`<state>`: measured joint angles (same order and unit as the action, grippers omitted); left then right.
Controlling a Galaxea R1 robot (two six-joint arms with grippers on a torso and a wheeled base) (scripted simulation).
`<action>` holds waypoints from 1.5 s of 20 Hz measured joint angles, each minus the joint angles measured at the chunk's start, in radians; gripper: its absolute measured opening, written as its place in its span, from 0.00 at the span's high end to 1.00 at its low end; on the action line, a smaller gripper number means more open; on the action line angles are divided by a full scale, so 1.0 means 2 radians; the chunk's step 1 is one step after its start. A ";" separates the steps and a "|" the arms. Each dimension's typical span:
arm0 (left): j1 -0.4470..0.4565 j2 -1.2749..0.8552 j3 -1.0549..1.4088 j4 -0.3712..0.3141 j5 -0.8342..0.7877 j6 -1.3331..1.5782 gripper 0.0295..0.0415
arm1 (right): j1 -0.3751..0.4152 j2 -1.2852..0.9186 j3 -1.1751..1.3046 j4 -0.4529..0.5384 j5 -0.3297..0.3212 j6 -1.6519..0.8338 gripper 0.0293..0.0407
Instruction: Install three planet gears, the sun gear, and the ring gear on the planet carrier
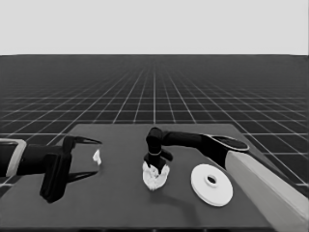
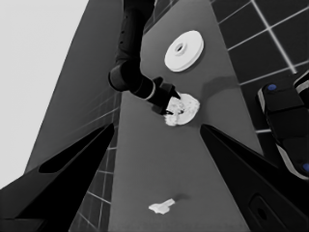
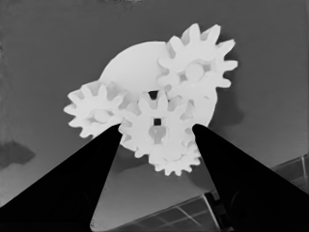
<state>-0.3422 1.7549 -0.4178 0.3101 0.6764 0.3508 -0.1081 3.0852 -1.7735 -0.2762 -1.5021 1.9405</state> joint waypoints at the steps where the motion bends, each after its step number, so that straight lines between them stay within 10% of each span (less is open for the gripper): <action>1: 0.000 0.000 0.000 0.000 0.000 0.000 0.25 | 0.000 0.000 0.000 0.000 0.000 0.005 0.86; 30: 0.000 0.000 0.000 0.000 0.000 0.000 0.25 | 0.000 0.000 0.000 0.000 0.000 0.157 0.86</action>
<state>-0.3422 1.7549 -0.4178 0.3101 0.6764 0.3508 -0.1080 3.0852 -1.7735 -0.2763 -1.5021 2.2546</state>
